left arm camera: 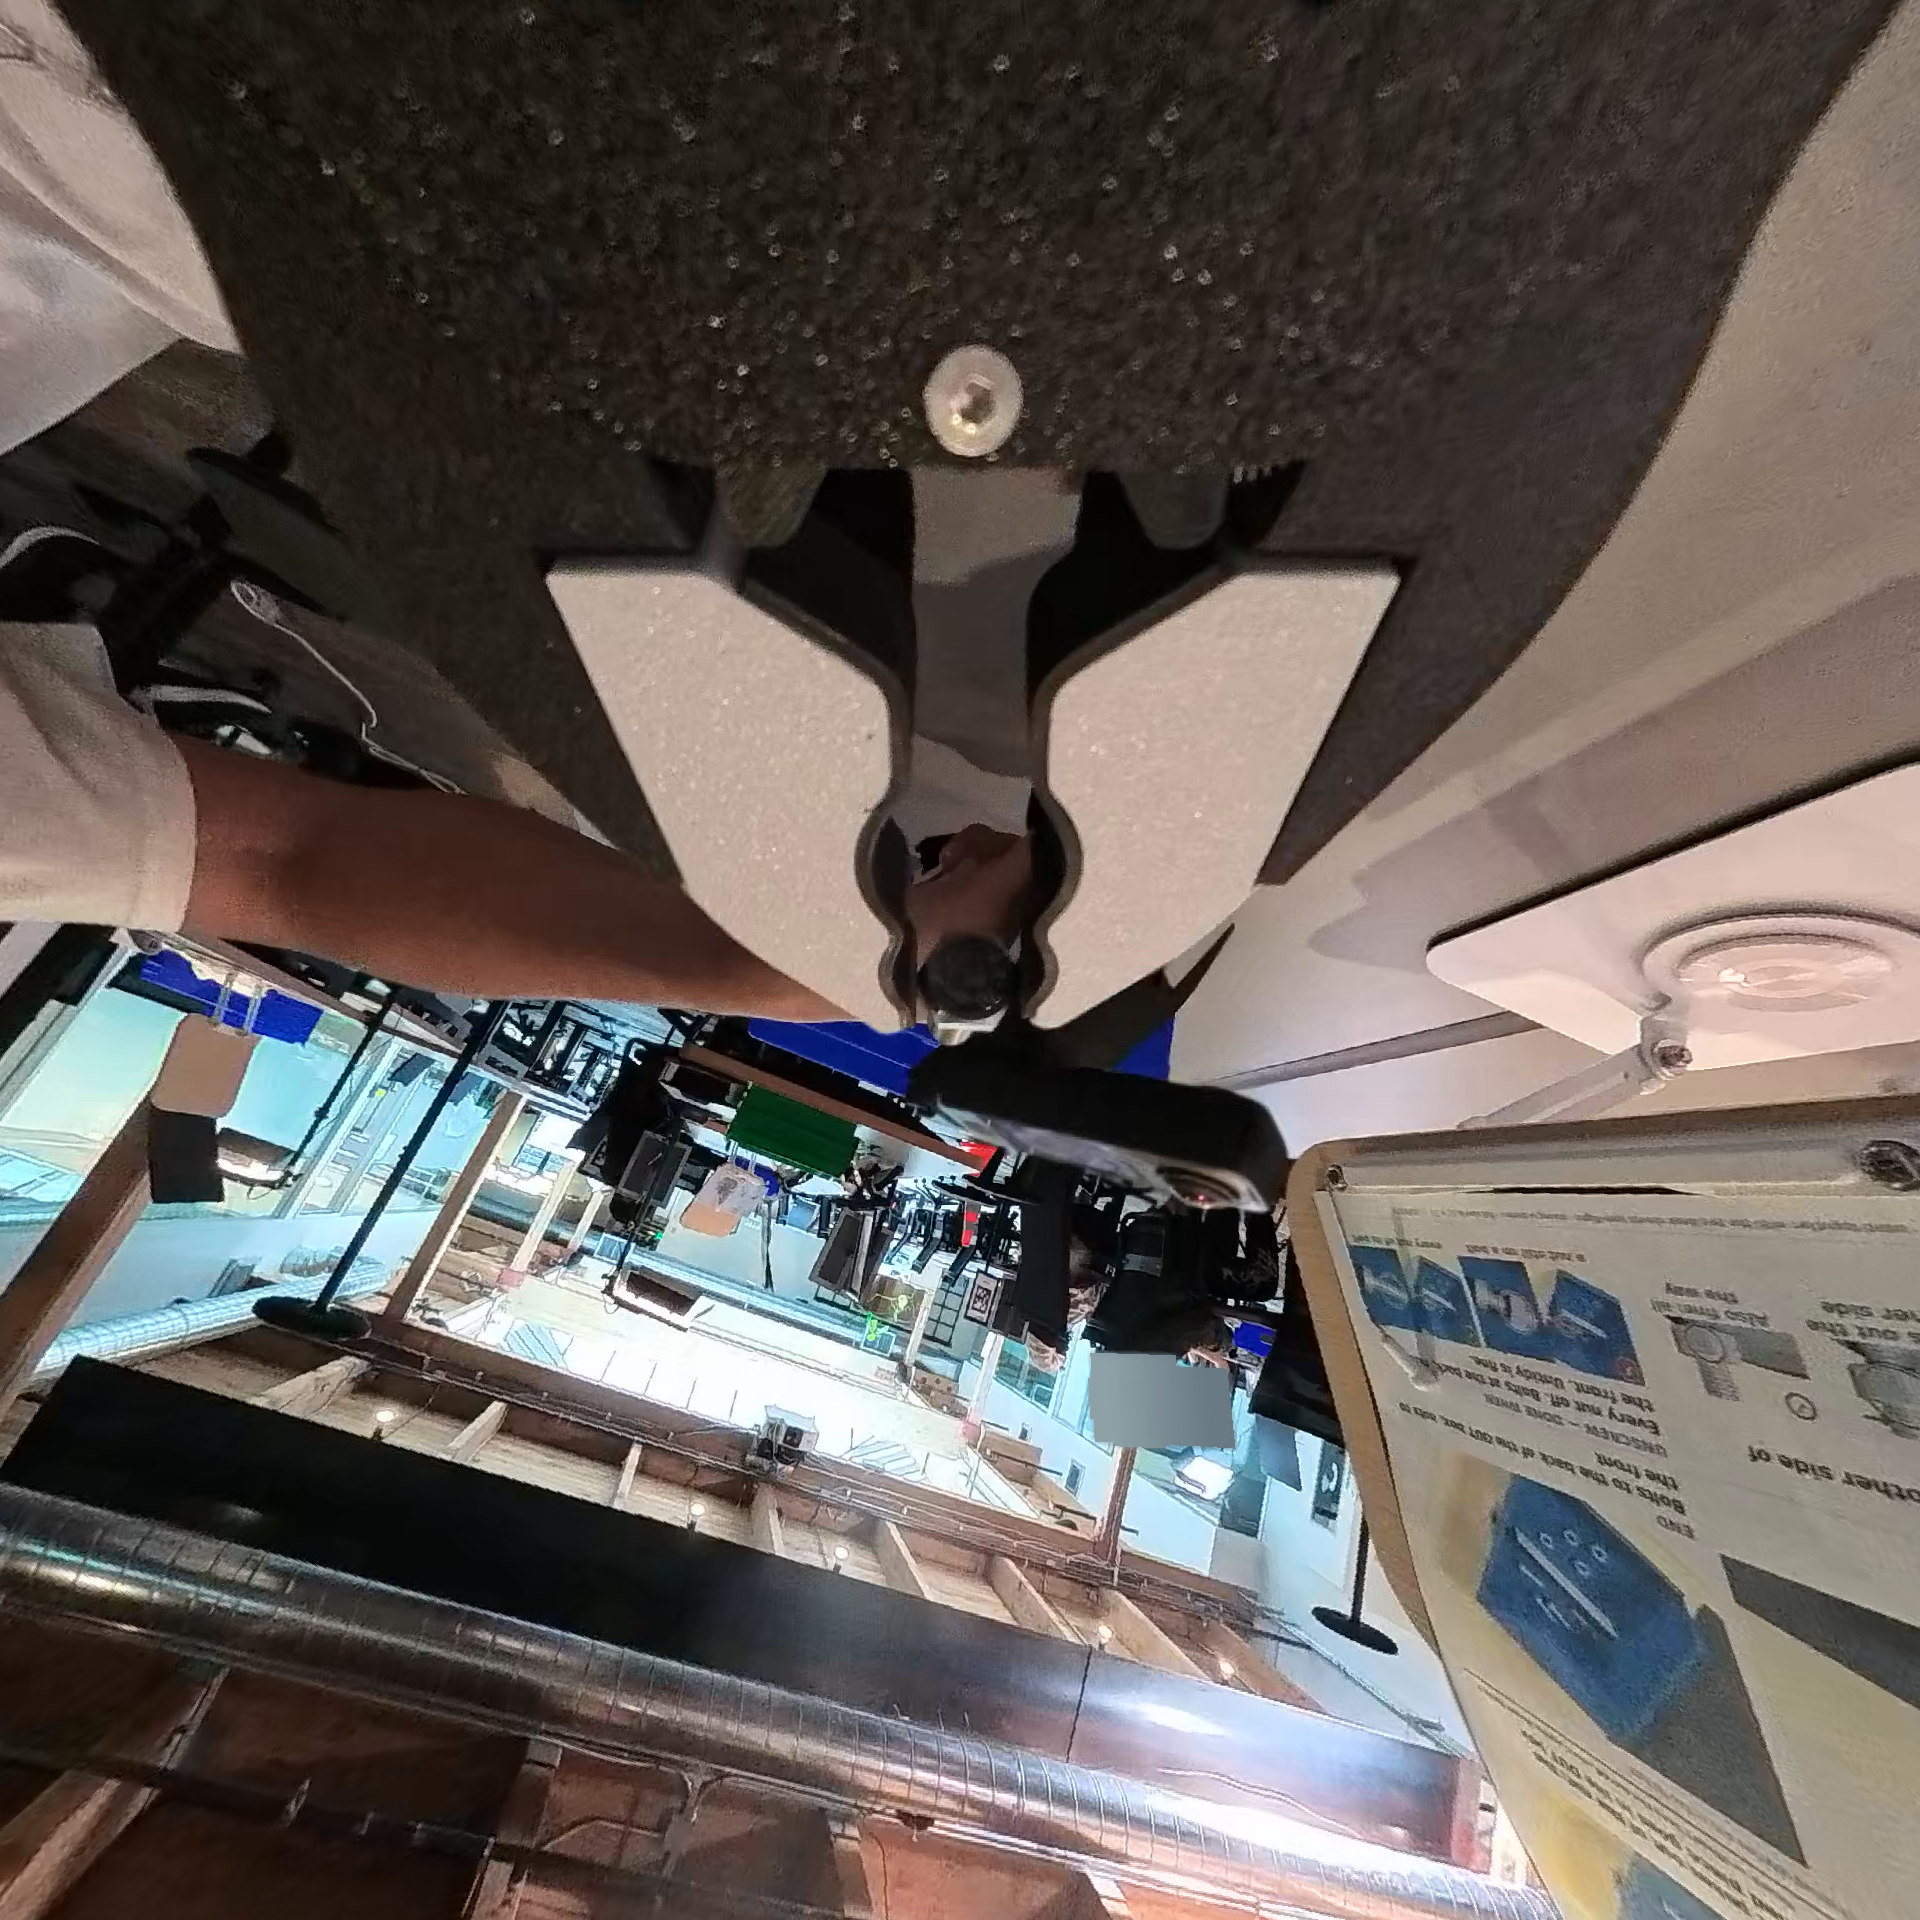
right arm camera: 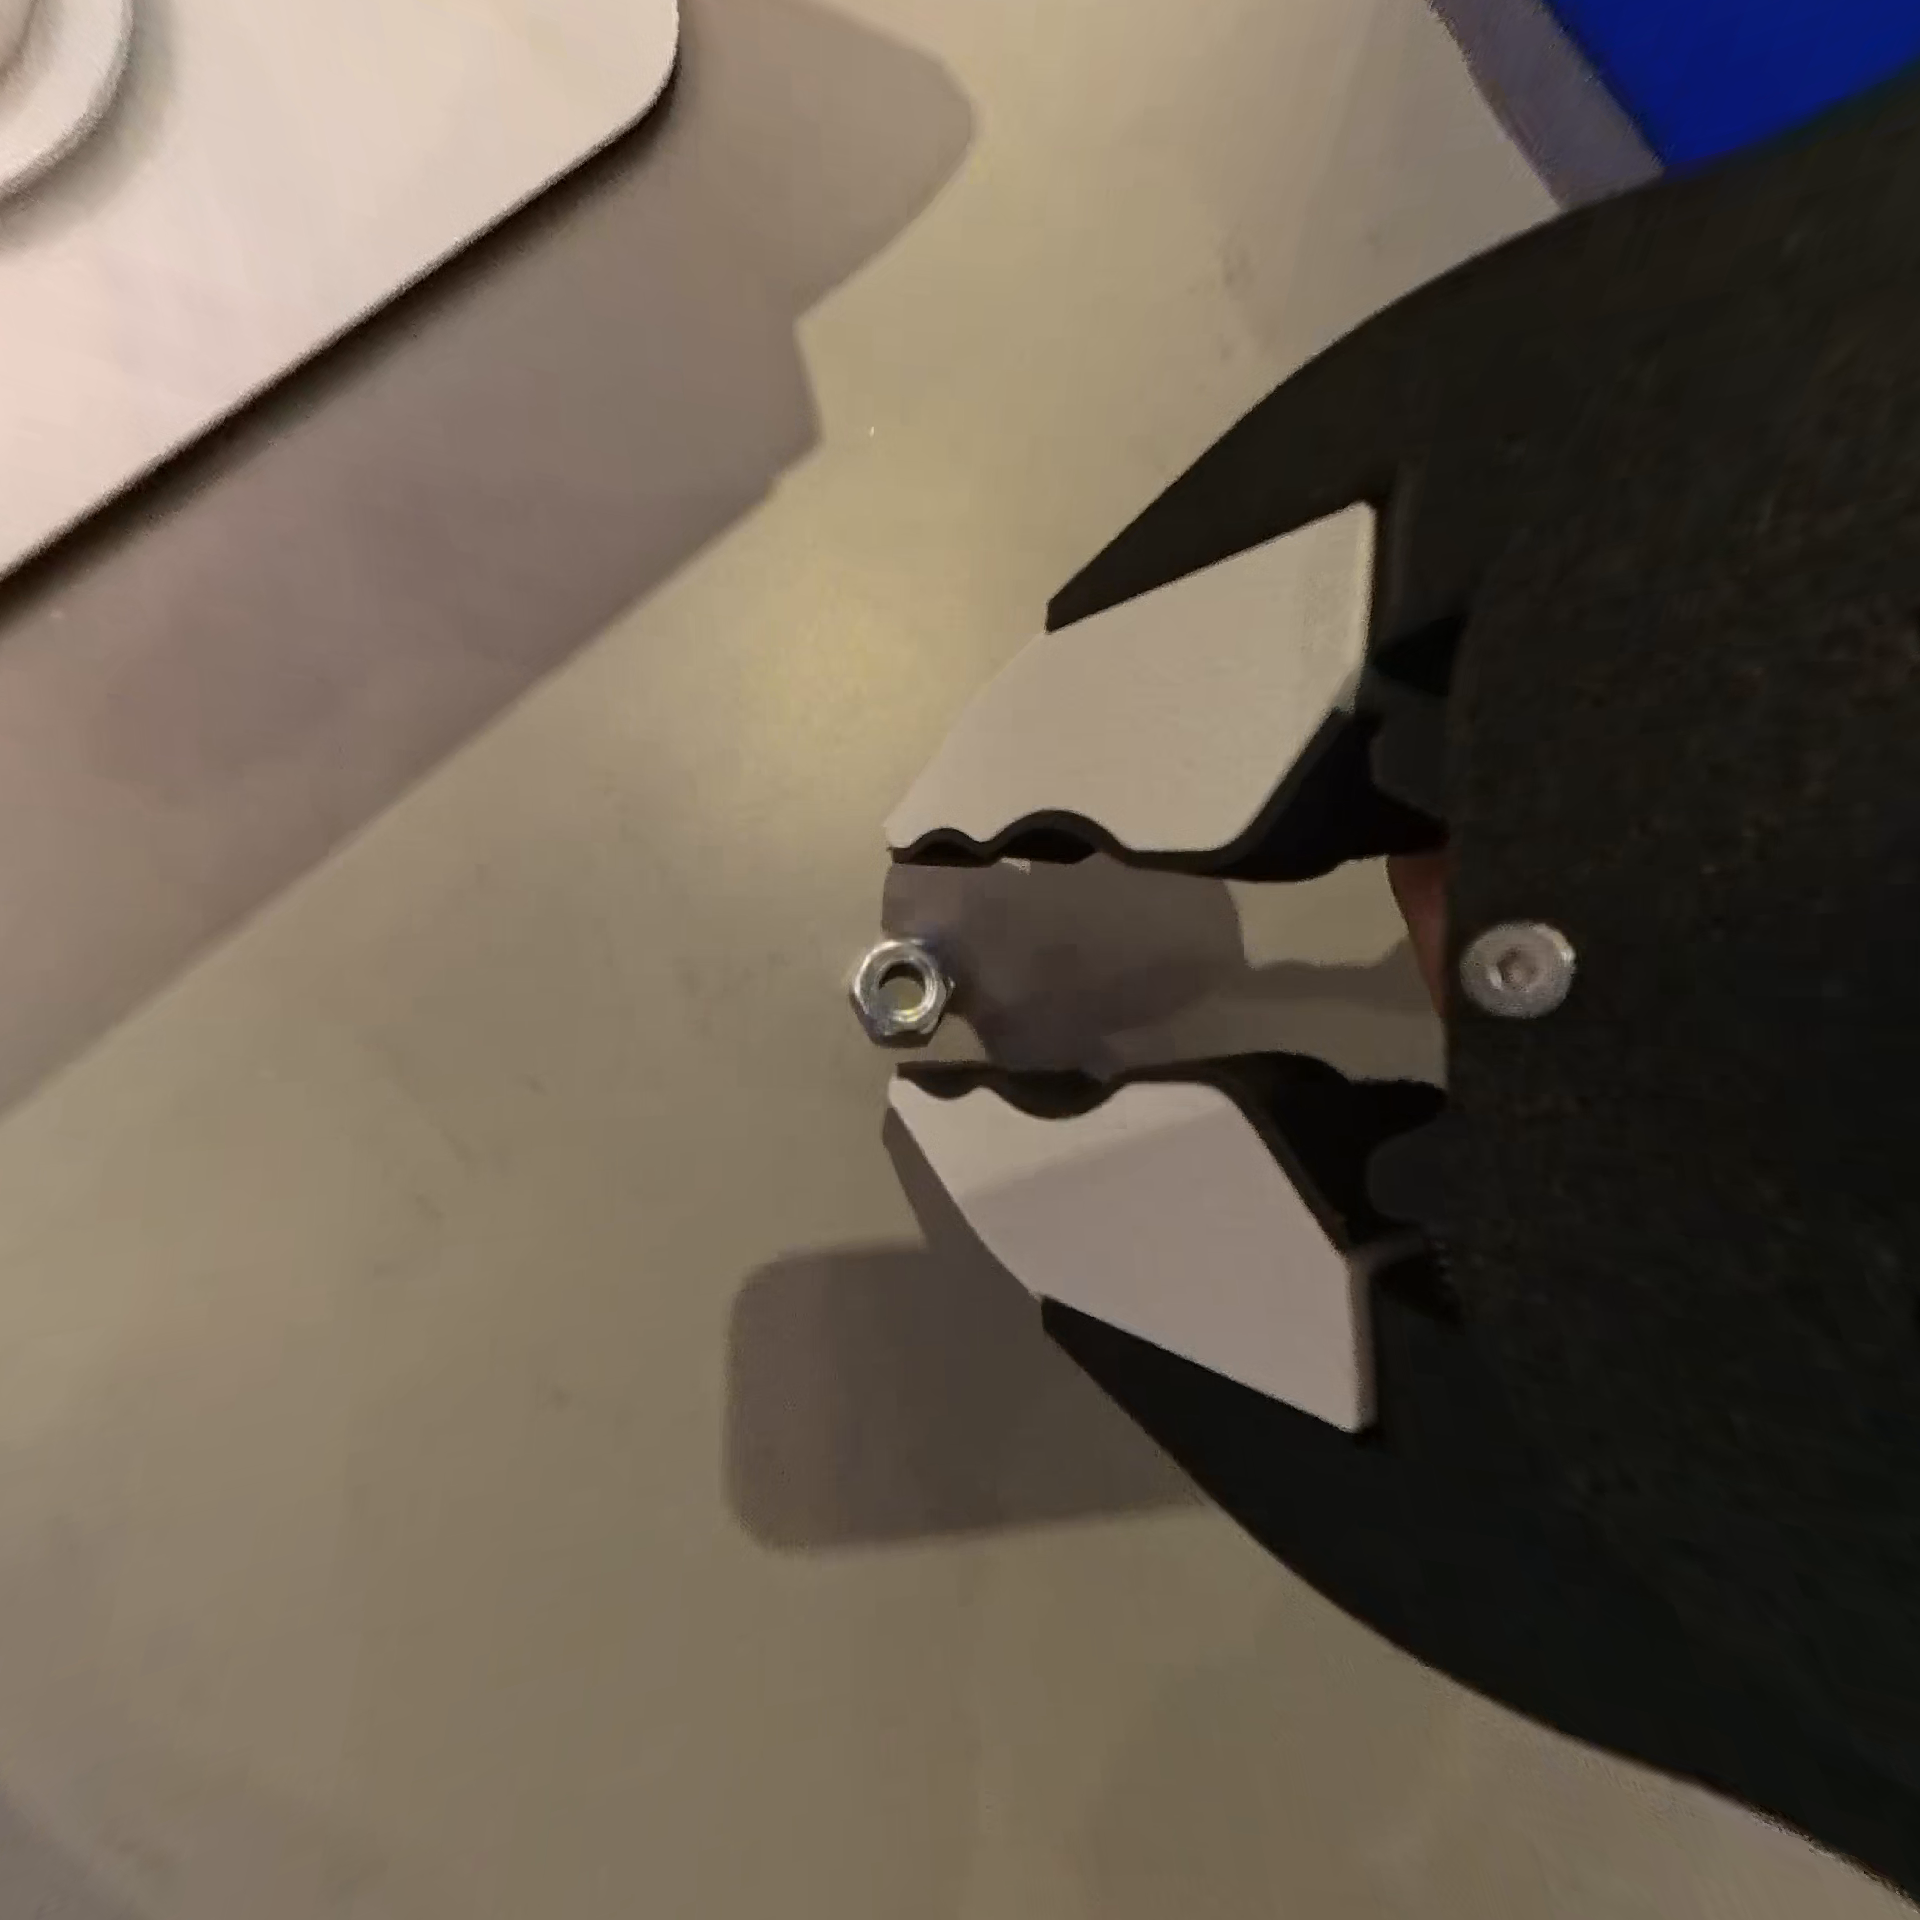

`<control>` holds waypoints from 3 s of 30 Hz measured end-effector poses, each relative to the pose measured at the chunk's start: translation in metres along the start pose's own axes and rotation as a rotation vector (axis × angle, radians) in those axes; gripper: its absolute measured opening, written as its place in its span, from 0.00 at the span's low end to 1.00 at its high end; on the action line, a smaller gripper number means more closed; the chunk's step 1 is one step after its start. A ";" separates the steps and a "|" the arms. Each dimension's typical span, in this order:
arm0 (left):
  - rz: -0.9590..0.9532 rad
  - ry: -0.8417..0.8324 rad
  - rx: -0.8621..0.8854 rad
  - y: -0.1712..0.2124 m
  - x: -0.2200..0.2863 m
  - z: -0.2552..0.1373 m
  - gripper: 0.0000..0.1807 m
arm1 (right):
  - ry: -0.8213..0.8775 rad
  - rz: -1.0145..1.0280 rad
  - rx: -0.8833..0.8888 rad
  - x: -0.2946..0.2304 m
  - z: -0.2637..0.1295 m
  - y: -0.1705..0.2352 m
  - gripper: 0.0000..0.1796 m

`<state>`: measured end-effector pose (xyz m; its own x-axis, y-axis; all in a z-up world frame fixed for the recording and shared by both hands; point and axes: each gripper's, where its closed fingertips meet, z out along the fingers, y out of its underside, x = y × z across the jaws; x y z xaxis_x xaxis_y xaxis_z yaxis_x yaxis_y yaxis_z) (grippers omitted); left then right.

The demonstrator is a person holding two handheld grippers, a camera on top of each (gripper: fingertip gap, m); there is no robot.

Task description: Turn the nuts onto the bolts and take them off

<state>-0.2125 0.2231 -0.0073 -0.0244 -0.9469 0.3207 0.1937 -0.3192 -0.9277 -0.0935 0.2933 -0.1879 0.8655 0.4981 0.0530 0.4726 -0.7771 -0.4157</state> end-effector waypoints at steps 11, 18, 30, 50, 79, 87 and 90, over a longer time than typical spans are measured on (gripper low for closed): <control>0.015 0.006 -0.003 -0.003 0.003 -0.001 0.10 | -0.066 -0.090 0.164 -0.004 0.005 -0.012 0.09; 0.013 -0.002 -0.022 0.002 0.000 0.001 0.10 | -0.259 -0.098 0.583 -0.029 -0.033 -0.032 0.10; -0.155 0.191 0.039 -0.006 0.022 -0.001 0.10 | -0.602 -0.143 1.328 -0.091 -0.198 -0.011 0.09; -0.411 0.493 0.003 0.015 0.064 0.018 0.10 | -0.027 -0.547 1.603 -0.146 -0.217 0.003 0.09; 0.211 0.347 0.102 0.010 0.089 0.016 0.10 | -0.886 0.100 1.403 -0.149 -0.224 0.001 0.10; 0.404 0.342 0.084 0.016 0.098 0.015 0.10 | -1.284 0.441 1.082 -0.154 -0.219 0.010 0.09; 0.439 0.331 0.064 0.020 0.098 0.016 0.10 | -1.421 0.608 0.971 -0.153 -0.215 0.012 0.10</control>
<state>-0.1951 0.1247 0.0090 -0.2332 -0.9556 -0.1803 0.3145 0.1013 -0.9438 -0.1847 0.1251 -0.0057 -0.1657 0.5788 -0.7984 -0.5198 -0.7393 -0.4281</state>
